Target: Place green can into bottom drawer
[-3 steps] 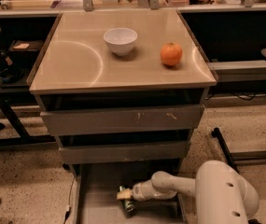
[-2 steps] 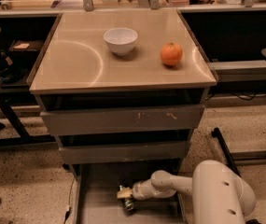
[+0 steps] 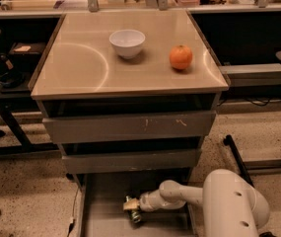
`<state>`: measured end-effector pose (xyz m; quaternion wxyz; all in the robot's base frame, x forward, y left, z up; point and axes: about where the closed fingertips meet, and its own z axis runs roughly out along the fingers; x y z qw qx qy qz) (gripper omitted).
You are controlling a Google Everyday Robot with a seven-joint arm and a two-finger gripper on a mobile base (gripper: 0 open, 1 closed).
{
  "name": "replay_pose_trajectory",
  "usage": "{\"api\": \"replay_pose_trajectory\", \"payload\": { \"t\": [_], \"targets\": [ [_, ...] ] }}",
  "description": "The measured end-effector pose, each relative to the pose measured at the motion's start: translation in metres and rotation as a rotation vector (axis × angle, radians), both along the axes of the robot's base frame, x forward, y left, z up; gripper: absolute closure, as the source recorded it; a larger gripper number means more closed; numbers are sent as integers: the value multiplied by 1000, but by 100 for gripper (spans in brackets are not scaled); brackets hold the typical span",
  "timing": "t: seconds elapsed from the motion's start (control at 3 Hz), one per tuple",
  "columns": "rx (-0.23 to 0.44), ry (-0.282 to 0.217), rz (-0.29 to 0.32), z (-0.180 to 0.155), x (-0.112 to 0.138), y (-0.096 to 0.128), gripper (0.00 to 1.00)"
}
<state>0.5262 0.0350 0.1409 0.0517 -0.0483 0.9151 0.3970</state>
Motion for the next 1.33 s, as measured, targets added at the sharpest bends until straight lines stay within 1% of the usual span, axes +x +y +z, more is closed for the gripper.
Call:
{"api": "replay_pose_trajectory", "payload": {
  "t": [0.67, 1.0, 1.33],
  "targets": [
    [0, 0, 0, 0, 0, 0, 12],
    [0, 0, 0, 0, 0, 0, 0],
    [0, 0, 0, 5, 0, 0, 0]
  ]
}}
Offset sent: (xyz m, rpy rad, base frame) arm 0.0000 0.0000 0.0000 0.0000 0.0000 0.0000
